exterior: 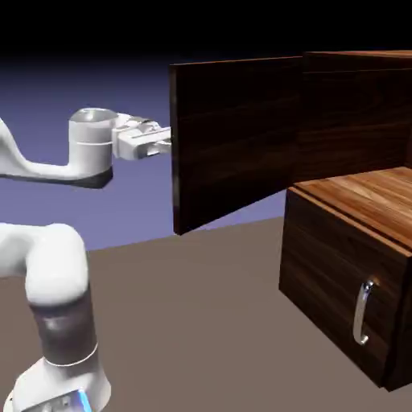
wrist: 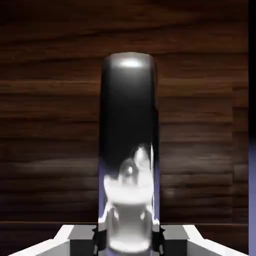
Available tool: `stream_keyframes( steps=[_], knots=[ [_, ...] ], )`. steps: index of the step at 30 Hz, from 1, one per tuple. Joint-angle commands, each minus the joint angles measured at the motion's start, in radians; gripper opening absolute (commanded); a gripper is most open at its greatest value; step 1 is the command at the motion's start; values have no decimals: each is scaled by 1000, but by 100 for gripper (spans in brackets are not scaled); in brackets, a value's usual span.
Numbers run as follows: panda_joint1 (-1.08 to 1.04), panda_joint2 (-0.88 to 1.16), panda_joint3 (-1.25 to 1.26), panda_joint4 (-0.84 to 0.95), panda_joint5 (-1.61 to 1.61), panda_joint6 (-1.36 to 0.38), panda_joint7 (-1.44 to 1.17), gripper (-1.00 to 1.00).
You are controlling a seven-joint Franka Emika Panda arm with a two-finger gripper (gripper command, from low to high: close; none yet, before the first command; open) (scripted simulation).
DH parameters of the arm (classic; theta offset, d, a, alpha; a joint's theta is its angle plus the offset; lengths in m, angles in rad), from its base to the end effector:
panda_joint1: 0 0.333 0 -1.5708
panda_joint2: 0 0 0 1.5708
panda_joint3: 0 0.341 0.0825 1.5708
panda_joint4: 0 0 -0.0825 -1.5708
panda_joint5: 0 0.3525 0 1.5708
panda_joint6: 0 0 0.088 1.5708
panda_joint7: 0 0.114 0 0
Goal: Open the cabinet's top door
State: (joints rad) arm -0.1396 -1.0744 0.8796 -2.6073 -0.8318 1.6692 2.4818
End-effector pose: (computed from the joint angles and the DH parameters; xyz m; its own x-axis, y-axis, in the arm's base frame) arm 0.1888 0.1746 0.5466 -0.6604 -0.2531 0.7070 -0.6601 -0.2532 -0.7073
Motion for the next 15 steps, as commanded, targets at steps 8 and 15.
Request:
stream_keyframes(
  steps=[8, 15],
  knots=[
    [-245, 87, 265, 289, 156, -283, -2, -100],
    [-441, 95, 415, 490, 227, -440, -23, 100]
  ],
)
